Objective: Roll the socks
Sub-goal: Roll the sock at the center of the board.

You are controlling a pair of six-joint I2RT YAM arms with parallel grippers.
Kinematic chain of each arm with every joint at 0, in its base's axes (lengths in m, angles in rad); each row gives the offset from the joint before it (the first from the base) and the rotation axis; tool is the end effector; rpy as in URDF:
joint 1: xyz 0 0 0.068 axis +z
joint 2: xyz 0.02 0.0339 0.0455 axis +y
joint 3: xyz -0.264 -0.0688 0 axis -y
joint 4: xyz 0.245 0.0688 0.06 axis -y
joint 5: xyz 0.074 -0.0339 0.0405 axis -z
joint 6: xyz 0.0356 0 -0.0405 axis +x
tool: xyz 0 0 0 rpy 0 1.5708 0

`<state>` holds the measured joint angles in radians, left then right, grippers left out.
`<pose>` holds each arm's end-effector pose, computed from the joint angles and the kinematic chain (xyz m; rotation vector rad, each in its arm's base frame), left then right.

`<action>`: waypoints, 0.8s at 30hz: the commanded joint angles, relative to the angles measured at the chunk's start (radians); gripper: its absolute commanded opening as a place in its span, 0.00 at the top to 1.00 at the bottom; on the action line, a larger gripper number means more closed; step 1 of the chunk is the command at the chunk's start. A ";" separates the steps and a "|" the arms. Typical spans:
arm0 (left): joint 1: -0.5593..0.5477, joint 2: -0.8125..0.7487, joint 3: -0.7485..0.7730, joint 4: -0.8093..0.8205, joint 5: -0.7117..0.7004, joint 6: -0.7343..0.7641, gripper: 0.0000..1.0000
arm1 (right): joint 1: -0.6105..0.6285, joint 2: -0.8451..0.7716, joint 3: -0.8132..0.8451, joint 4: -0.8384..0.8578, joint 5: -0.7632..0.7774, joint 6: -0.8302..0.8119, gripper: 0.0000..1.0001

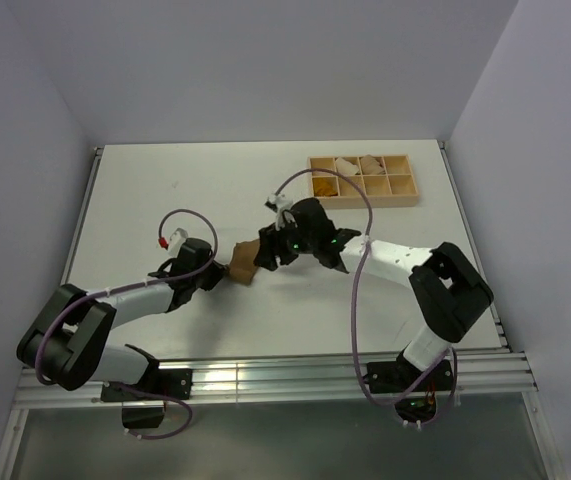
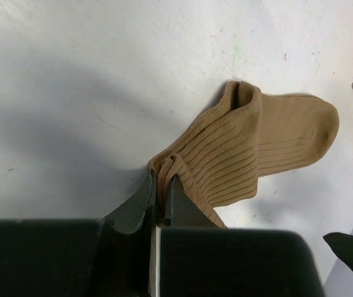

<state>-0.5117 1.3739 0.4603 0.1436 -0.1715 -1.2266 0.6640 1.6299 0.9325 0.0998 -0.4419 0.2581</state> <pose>0.2156 -0.1141 0.1392 -0.9301 2.2384 -0.6487 0.2660 0.2275 0.2059 -0.7199 2.1634 0.9883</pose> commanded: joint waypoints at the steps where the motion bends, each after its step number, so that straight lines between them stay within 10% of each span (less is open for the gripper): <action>1: 0.004 -0.012 -0.012 -0.124 -0.065 0.016 1.00 | 0.129 -0.036 0.043 -0.066 0.268 -0.186 0.29; 24: 0.004 0.010 0.037 -0.176 0.000 0.079 1.00 | 0.499 0.211 0.138 0.092 0.756 -0.606 0.34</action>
<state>-0.4919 1.3651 0.4892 0.0586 -0.1524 -1.1889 1.1469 1.7973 1.0100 0.1333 0.2710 -0.2874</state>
